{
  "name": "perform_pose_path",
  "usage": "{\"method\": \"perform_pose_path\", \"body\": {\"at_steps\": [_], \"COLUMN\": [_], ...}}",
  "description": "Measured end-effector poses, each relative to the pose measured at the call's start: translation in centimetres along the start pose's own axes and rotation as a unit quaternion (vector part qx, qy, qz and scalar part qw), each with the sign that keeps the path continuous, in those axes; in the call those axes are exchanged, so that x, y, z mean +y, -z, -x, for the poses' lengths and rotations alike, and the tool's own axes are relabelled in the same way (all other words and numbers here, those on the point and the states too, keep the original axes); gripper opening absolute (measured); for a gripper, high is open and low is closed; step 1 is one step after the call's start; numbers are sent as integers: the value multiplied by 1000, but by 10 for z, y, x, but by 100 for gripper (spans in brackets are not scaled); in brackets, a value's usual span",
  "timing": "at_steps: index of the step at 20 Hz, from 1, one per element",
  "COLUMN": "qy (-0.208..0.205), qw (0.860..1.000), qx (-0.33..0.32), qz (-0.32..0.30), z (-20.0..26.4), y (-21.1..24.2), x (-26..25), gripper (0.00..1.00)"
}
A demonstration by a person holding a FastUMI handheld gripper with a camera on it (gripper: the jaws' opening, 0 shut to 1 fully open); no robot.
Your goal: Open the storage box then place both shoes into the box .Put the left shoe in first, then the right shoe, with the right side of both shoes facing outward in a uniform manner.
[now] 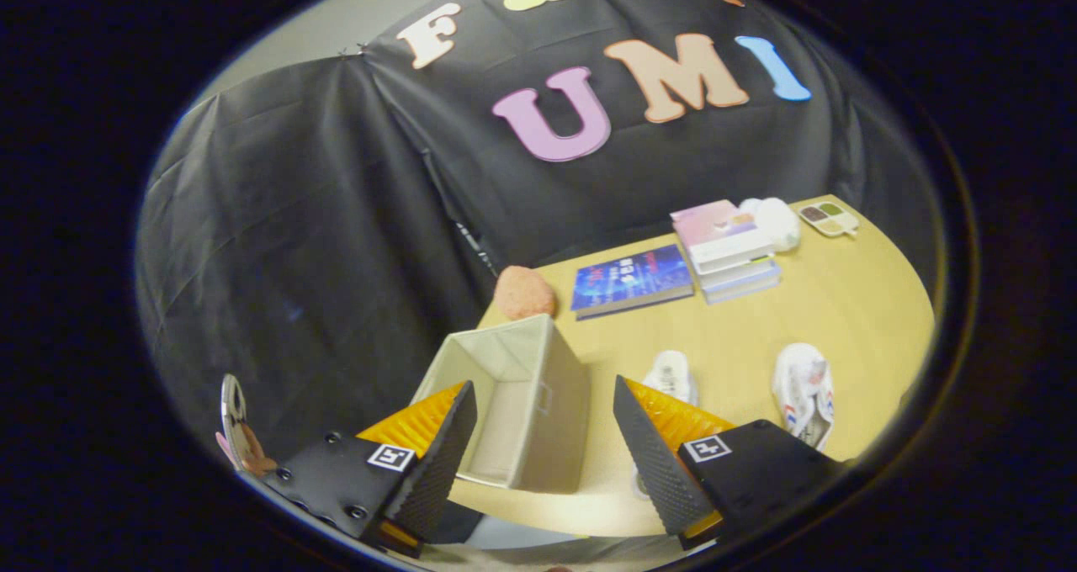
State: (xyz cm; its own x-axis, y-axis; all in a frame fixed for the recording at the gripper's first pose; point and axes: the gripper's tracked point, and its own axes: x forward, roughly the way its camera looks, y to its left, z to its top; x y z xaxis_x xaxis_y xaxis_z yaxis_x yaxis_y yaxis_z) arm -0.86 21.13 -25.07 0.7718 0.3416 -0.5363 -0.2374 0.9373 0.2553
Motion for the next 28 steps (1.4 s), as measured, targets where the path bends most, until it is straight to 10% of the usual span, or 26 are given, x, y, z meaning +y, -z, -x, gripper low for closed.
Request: {"method": "perform_pose_path", "body": {"at_steps": [17,25,28], "qy": [168,164,151], "qw": [960,958,961], "qx": [215,236,231], "qz": [55,12,-30], "z": [-76,-118,-137], "y": [138,135,131], "x": [-166,-176,-171], "gripper": [99,86,63]}}
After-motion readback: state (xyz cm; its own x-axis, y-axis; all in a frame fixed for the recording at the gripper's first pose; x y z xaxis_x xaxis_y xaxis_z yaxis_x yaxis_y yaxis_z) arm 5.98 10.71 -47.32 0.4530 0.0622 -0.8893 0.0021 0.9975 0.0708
